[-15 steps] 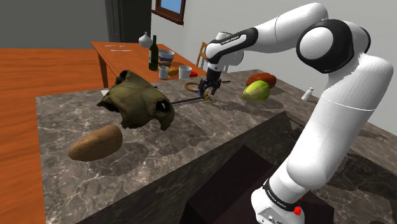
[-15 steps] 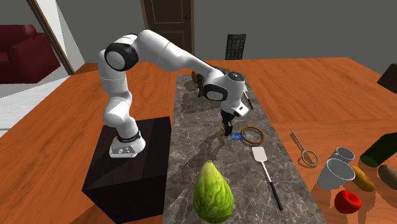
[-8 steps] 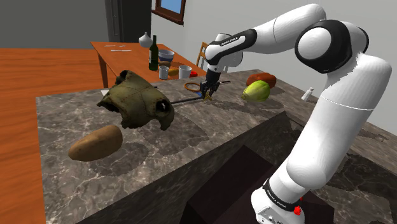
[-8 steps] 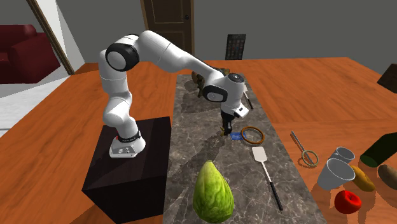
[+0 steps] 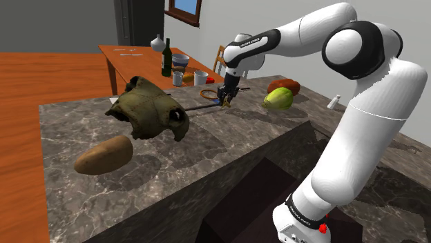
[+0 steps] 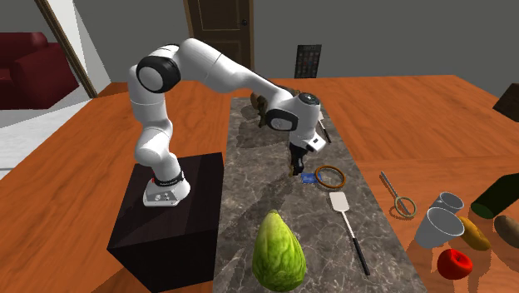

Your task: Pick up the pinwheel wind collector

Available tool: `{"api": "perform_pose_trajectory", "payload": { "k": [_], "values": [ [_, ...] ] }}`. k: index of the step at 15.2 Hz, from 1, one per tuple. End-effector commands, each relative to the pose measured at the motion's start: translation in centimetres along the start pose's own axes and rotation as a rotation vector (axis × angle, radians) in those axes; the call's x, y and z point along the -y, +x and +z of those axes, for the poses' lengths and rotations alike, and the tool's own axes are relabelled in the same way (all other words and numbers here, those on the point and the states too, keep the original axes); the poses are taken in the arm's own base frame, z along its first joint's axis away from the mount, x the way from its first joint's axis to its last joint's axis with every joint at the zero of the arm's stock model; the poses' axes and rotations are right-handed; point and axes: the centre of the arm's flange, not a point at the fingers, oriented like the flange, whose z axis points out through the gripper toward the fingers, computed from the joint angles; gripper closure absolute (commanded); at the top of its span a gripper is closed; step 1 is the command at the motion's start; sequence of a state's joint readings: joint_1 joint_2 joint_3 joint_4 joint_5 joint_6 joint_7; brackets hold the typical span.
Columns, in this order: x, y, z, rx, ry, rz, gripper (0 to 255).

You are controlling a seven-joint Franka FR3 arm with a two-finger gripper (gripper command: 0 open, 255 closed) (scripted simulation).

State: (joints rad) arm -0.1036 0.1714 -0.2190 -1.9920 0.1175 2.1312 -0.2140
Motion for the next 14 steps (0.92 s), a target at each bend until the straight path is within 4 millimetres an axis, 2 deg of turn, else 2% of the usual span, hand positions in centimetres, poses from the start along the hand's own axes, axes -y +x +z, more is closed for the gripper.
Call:
{"api": "perform_pose_trajectory", "payload": {
  "k": [1, 12, 14],
  "values": [
    [0.0, -0.1, -1.0, 0.000, 0.000, 0.000, 255],
    [0.4, -0.2, -6.8, 0.000, 0.000, 0.000, 255],
    [0.4, -0.2, -6.8, 0.000, 0.000, 0.000, 255]
  ]
}}
